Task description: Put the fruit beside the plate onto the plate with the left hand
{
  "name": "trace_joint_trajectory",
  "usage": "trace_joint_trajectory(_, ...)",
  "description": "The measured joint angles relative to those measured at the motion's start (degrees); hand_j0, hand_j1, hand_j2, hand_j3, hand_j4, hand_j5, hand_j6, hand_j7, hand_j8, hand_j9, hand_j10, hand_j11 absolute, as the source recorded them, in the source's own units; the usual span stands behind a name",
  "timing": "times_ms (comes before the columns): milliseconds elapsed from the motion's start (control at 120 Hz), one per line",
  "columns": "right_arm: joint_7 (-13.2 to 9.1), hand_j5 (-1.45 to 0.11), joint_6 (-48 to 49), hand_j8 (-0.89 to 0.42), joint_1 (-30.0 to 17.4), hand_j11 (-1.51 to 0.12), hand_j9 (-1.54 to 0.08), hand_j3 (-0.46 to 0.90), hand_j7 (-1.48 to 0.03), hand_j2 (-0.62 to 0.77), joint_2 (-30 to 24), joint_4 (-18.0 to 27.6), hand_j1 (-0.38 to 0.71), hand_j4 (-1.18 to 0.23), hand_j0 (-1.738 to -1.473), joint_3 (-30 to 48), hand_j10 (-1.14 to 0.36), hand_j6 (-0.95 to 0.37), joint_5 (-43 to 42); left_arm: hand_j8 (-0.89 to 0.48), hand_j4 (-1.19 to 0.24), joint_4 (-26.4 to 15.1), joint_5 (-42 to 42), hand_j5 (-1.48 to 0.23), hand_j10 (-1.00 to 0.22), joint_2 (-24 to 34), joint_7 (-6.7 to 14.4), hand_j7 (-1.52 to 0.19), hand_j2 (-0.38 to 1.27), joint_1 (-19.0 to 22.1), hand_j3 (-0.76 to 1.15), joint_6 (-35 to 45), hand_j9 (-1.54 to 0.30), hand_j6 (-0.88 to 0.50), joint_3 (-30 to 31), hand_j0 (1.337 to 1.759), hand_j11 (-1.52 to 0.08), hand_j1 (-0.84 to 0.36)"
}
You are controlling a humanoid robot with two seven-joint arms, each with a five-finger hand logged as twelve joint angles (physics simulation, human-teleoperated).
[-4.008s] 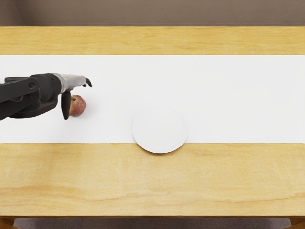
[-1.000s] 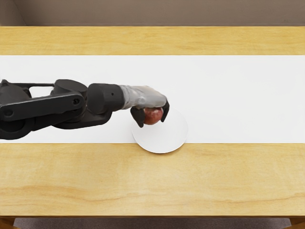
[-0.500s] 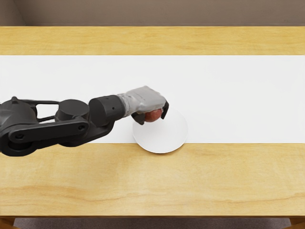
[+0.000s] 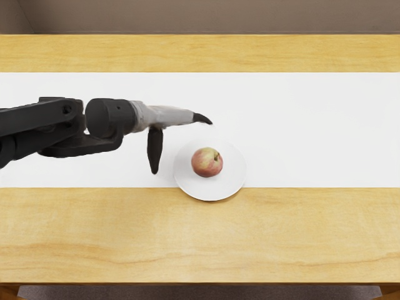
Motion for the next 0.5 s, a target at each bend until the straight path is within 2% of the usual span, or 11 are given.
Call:
trace_joint_trajectory(42, 0.0, -0.02, 0.0, -0.01, 0.0, -0.02, -0.02, 0.0, -0.02, 0.0, 0.0, 0.0, -0.33, -0.01, -1.658, 0.0, -0.01, -0.01, 0.0, -0.05, -0.07, 0.1, -3.1, -0.09, -0.06, 1.4, 0.0, -0.09, 0.02, -0.1, 0.0, -1.9, -0.09, -0.06, -2.1, 1.658, -0.09, 0.27)
trace_joint_trajectory(167, 0.0, -0.02, 0.0, -0.01, 0.0, -0.02, -0.02, 0.0, -0.02, 0.0, 0.0, -0.1, -0.33, -0.01, -1.658, 0.0, -0.01, -0.01, 0.0, -0.03, -0.04, 0.1, -15.1, -0.05, -0.04, 10.7, 1.5, -0.05, 0.01, -0.6, 0.0, -8.8, -0.05, -0.04, -7.3, 1.658, -0.05, 0.31)
trace_joint_trajectory(250, 0.0, -0.02, -0.1, -0.01, 0.0, -0.02, -0.02, 0.0, -0.02, 0.0, 0.0, -0.1, -0.33, -0.01, -1.658, 0.0, -0.01, -0.01, 0.0, -0.02, -0.03, 0.2, -24.1, -0.04, -0.03, 15.5, 4.2, -0.04, 0.01, -0.5, 0.0, -14.3, -0.04, -0.02, -10.1, 1.658, -0.04, 0.32)
trace_joint_trajectory(358, 0.0, -0.02, -0.1, -0.01, 0.0, -0.02, -0.02, 0.0, -0.02, 0.0, 0.0, -0.1, -0.33, -0.01, -1.658, 0.0, -0.01, -0.01, 0.0, -0.02, -0.02, 0.3, -35.6, -0.02, -0.02, 23.3, 7.5, -0.02, 0.01, -0.5, 0.0, -17.3, -0.02, -0.02, -11.7, 1.658, -0.02, 0.33)
trace_joint_trajectory(425, 0.0, -0.02, -0.1, -0.01, 0.0, -0.02, -0.02, 0.0, -0.02, 0.0, 0.0, -0.2, -0.33, -0.01, -1.658, 0.0, -0.01, -0.01, 0.0, -0.01, -0.01, 0.3, -41.2, -0.02, -0.01, 26.3, 8.8, -0.02, 0.0, -0.4, 0.0, -18.1, -0.02, -0.01, -12.0, 1.658, -0.02, 0.34)
trace_joint_trajectory(500, 0.0, -0.02, -0.1, -0.01, 0.0, -0.02, -0.02, 0.0, -0.02, 0.0, 0.0, -0.2, -0.33, -0.01, -1.658, 0.0, -0.01, -0.01, 0.0, -0.01, -0.01, 0.3, -44.7, -0.01, -0.01, 26.9, 9.8, -0.01, 0.0, -0.2, 0.0, -18.6, -0.01, -0.01, -12.2, 1.658, -0.01, 0.34)
